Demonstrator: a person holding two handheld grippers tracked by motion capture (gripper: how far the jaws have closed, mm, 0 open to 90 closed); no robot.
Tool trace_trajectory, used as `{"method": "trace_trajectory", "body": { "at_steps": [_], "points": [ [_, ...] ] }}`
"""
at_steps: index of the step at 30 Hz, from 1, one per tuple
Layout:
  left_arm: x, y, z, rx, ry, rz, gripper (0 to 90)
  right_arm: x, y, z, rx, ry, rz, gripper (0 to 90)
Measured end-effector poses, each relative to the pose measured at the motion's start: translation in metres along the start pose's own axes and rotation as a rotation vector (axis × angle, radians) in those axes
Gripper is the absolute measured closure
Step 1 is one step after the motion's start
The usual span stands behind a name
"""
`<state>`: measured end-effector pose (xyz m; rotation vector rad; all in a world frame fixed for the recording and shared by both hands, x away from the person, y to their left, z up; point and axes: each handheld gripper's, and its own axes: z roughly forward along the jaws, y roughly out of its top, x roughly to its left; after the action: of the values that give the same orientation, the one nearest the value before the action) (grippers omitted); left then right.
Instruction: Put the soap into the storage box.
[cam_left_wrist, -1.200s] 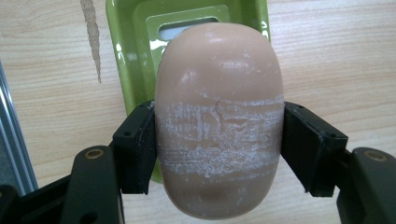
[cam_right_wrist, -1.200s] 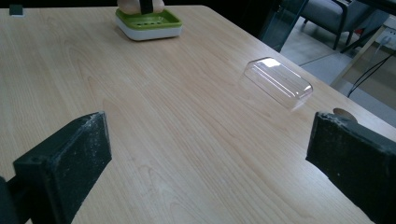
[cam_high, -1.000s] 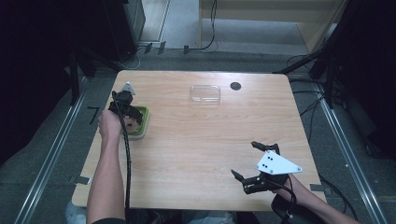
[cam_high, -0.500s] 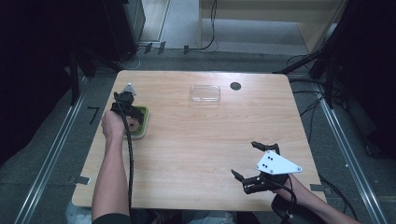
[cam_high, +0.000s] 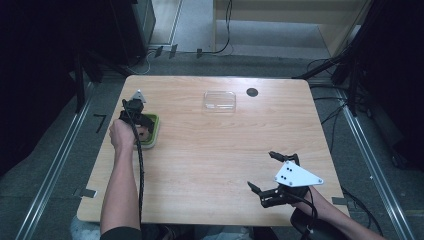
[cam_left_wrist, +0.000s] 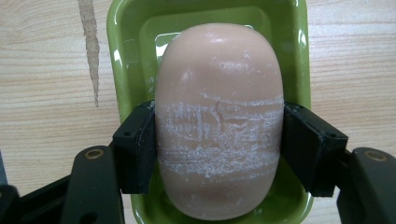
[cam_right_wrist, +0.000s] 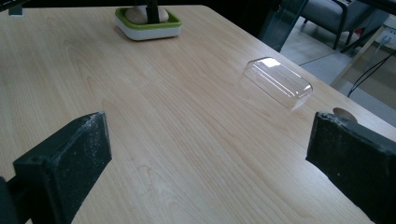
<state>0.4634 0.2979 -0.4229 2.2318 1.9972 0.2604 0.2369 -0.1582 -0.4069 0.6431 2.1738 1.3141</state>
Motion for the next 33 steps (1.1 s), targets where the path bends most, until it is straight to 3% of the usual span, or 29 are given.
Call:
{"method": "trace_trajectory", "body": {
  "at_steps": [33],
  "points": [
    [0.0029, 0.0002, 0.0057, 0.020, -0.009, -0.012, 32.8, 0.0000, -0.0002, 0.0000, 0.002, 0.000, 0.002, 0.0]
  ]
}}
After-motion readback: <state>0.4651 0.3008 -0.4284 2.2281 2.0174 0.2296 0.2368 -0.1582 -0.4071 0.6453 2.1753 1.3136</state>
